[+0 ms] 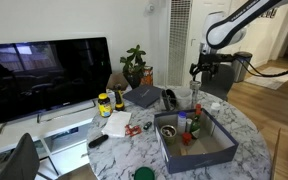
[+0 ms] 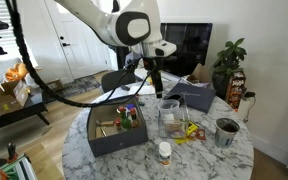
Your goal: Pick up the clear frost cold cup and put it on the right side of the table
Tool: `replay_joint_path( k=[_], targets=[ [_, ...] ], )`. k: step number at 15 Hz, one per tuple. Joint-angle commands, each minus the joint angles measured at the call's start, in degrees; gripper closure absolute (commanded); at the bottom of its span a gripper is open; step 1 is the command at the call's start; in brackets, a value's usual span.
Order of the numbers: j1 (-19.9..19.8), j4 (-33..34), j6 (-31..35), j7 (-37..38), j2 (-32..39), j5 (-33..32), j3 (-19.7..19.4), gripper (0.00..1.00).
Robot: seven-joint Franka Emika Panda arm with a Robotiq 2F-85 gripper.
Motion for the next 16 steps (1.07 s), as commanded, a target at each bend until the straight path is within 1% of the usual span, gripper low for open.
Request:
replay_joint_path(
  k=[1, 4, 6, 8, 10, 12, 15, 16],
  targets=[
    [3.49, 4.35, -0.92, 1.07, 9.49, -1.99, -2.69, 0.00],
    [6.30, 7.90, 0.64, 1.62, 14.02, -2.66, -4.43, 0.00],
    [7.96, 10.60, 1.40, 3.01, 15.55, -3.60, -6.19, 0.00],
    [9.05, 12.90, 2.20, 5.46, 16.98, -4.26, -8.18, 0.00],
    [9.17, 15.18, 1.14, 6.92, 18.83, -3.66, -9.37, 0.00],
    [8.86, 16.80, 0.35, 6.26, 21.15, -2.42, -9.51, 0.26],
    [9.00, 17.97, -0.03, 5.03, 23.31, -1.09, -8.99, 0.51],
    [9.22, 18.32, -0.18, 4.81, 23.69, -1.03, -8.86, 0.58]
  ],
)
